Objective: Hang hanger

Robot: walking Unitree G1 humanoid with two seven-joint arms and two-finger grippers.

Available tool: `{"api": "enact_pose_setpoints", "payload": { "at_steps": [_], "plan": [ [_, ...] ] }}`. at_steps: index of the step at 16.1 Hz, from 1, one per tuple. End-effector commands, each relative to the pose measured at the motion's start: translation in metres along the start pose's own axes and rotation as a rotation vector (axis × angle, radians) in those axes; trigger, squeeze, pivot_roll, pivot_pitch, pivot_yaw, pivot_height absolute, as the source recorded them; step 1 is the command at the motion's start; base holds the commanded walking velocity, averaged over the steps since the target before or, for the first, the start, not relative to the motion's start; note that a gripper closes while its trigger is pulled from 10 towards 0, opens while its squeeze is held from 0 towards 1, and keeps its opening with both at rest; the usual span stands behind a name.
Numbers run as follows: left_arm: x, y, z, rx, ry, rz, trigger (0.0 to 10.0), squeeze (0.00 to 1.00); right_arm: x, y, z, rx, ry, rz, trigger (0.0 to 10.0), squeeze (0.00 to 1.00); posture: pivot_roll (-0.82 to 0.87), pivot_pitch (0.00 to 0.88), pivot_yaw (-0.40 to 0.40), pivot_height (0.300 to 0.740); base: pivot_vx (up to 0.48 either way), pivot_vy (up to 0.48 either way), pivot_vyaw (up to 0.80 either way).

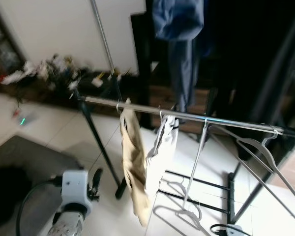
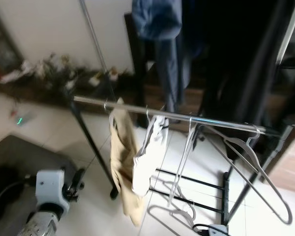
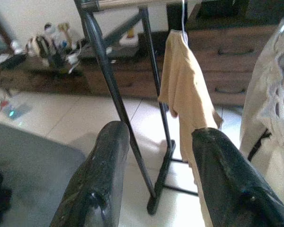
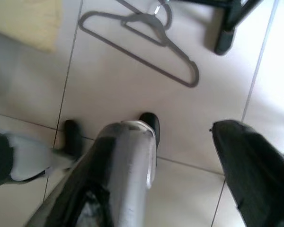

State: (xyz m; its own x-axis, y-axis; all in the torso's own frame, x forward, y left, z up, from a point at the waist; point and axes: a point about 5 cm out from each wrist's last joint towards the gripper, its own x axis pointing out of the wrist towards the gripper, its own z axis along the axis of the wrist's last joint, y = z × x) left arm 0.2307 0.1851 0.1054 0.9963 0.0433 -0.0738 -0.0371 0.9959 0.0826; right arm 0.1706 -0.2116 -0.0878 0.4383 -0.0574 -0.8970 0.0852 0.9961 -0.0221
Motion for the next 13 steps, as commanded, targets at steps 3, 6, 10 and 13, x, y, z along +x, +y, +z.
{"api": "enact_pose_setpoints", "payload": {
  "at_steps": [3,6,10,13],
  "plan": [
    [-0.0001,0.0066,0.0012,0.018,-0.001,0.015,10.0,0.0,0.0013,0.0133,0.0004,-0.01,0.0,0.036,10.0,0.0,-0.09,0.076,0.06,0.74,0.0,0.48,0.53],
    [0.001,0.0065,0.0006,0.016,0.003,0.015,10.0,0.0,0.0014,0.0135,-0.0002,0.008,0.002,0.033,10.0,0.0,-0.09,0.07,0.062,0.74,0.0,0.48,0.27],
    [0.0061,0.0066,-0.0021,0.005,0.017,0.007,10.0,0.0,0.0014,0.0135,0.0004,0.036,-0.005,0.023,10.0,0.0,-0.08,0.057,0.062,0.74,0.0,0.48,0.0],
    [0.0085,0.0057,-0.0037,0.007,0.024,-0.002,10.0,0.0,0.0014,0.0134,0.0006,0.035,-0.006,0.024,10.0,0.0,-0.08,0.055,0.061,0.74,0.0,0.48,0.0]
  ]
}}
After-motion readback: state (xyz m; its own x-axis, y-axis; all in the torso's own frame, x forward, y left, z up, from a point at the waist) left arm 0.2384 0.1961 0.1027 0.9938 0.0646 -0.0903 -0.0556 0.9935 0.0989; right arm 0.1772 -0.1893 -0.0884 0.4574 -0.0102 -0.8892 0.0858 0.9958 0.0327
